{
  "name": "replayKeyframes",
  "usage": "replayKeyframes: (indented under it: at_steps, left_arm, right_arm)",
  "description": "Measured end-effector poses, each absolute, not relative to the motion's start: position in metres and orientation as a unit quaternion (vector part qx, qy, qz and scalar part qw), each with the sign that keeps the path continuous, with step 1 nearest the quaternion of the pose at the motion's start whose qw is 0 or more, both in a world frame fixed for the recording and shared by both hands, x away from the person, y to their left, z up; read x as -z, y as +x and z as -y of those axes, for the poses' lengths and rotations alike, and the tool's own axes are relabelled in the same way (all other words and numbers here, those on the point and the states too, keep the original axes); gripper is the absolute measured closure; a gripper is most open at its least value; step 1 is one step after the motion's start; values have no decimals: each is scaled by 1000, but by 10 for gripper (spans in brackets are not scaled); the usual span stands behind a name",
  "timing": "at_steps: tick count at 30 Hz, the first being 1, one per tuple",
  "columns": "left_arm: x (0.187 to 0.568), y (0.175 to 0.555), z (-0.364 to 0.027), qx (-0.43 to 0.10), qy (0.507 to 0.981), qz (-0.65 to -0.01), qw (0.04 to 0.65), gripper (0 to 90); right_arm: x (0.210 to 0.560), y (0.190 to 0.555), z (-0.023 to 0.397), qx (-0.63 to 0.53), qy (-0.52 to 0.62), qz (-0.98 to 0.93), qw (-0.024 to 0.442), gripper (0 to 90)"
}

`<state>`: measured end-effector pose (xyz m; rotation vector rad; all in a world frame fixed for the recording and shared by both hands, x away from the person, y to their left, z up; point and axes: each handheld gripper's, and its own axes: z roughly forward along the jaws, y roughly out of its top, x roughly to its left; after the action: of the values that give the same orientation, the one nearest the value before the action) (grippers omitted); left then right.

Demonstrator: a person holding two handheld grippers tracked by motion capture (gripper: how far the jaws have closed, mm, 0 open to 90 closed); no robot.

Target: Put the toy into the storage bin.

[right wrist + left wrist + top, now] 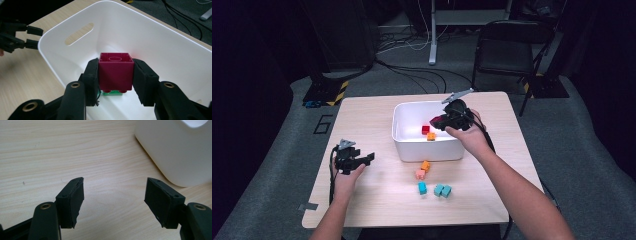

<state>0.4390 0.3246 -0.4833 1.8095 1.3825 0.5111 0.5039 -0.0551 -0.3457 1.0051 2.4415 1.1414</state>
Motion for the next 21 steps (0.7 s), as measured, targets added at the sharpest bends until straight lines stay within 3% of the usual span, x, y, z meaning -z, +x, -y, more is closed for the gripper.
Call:
replayKeyframes:
  at_steps: [21]
  left_arm:
    - [484,440,-325,-200,714,-545,392,314]
  right_arm:
    - [361,553,49,-382,390,-827,131,582]
